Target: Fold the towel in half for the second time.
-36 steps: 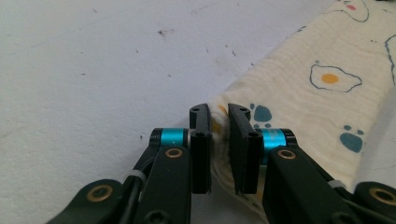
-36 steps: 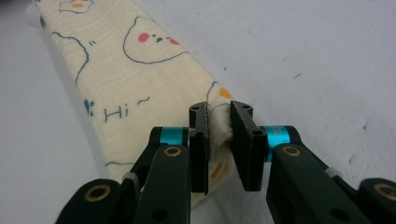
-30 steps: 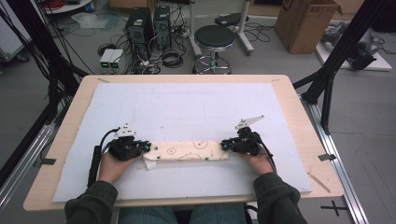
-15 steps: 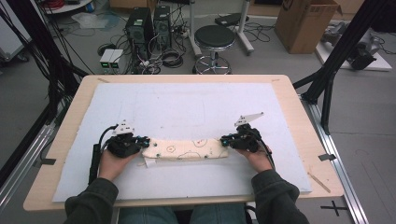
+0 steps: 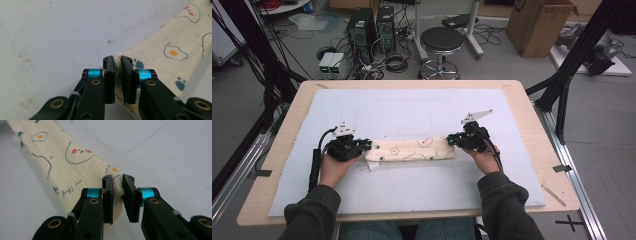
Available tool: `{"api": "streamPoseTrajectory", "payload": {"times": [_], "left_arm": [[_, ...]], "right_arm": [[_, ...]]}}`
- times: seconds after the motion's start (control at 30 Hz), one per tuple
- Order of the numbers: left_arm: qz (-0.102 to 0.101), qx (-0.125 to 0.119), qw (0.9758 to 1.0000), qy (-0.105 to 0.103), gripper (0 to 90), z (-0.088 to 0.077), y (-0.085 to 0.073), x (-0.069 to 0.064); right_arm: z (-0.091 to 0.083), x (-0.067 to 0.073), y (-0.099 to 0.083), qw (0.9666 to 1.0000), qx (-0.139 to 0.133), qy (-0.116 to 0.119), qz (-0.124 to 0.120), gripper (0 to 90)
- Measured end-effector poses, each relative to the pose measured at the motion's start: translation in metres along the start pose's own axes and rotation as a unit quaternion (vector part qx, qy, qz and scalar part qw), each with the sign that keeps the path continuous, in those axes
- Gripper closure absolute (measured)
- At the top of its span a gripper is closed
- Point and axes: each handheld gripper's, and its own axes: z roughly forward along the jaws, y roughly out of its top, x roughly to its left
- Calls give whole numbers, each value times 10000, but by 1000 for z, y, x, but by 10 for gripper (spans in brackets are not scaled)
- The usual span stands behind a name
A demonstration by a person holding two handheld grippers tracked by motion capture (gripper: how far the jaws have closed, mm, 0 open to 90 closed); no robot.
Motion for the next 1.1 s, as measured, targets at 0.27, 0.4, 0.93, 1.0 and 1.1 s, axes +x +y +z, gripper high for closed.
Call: {"api": "streamPoseTrajectory", "payload": {"times": [0.27, 0.4, 0.93, 1.0, 1.1], "left_arm": [[-32, 24, 10000, 81, 819, 13, 15, 7], [-182, -79, 9996, 187, 819, 22, 19, 11], [-123, -311, 9994, -83, 664, 18, 18, 15], [-96, -191, 9993, -296, 679, 20, 16, 12], [27, 63, 9992, -402, 658, 24, 12, 8]], "right_arm": [[6, -17, 6, 9996, -81, -199, 173, 792], [9, -24, 10, 9991, -84, -326, 270, 791], [8, -30, 10, 9985, -237, -340, 370, 646], [8, -25, 12, 9991, -248, -216, 256, 640], [12, -17, 14, 9998, -149, -127, 72, 620]]}}
